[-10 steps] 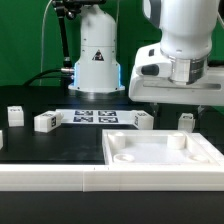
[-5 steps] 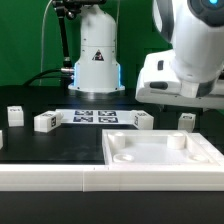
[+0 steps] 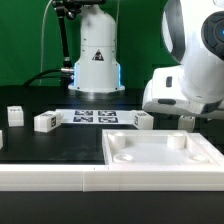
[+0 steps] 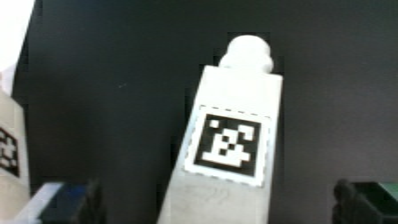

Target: Assemble one leg

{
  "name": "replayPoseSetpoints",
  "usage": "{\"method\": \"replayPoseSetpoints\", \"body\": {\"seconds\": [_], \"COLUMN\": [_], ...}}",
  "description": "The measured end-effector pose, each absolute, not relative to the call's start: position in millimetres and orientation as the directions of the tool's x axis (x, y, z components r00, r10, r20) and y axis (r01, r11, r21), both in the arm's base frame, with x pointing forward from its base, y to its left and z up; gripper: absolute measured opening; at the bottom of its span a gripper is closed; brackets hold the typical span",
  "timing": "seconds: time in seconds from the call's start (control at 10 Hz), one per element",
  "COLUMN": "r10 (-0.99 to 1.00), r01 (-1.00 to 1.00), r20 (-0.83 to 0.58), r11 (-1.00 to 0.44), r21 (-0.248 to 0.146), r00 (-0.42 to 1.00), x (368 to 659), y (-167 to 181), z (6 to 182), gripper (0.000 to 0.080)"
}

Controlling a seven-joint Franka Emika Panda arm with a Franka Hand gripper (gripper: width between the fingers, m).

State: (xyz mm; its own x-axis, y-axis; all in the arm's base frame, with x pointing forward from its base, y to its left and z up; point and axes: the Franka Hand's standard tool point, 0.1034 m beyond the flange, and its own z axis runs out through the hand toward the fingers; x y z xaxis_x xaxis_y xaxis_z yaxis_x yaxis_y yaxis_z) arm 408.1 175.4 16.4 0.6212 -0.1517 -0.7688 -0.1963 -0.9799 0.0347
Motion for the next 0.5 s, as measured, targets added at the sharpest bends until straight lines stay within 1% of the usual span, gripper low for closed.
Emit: {"method": "replayPoseSetpoints", "body": {"seconds": [0.2, 0.3, 0.4, 0.5], "r10": [-0.159, -0.159, -0.158, -0.158], "r01": [-0.199, -0.198, -0.198, -0.198], "r20": [-0.766, -0.765, -0.765, -0.765], "r11": [-0.979, -0.979, -0.979, -0.979], "r21": [0.042, 0.041, 0.041, 0.041], "r00": [0.622, 0.624, 0.624, 0.624], "x": [402.1, 401.7, 401.8, 401.9], "y": [174.7, 175.0, 174.7, 174.6], "z": [9.2, 8.4, 8.4, 8.4], "gripper": [0.0649, 0.0626, 0.0626, 0.0439]}}
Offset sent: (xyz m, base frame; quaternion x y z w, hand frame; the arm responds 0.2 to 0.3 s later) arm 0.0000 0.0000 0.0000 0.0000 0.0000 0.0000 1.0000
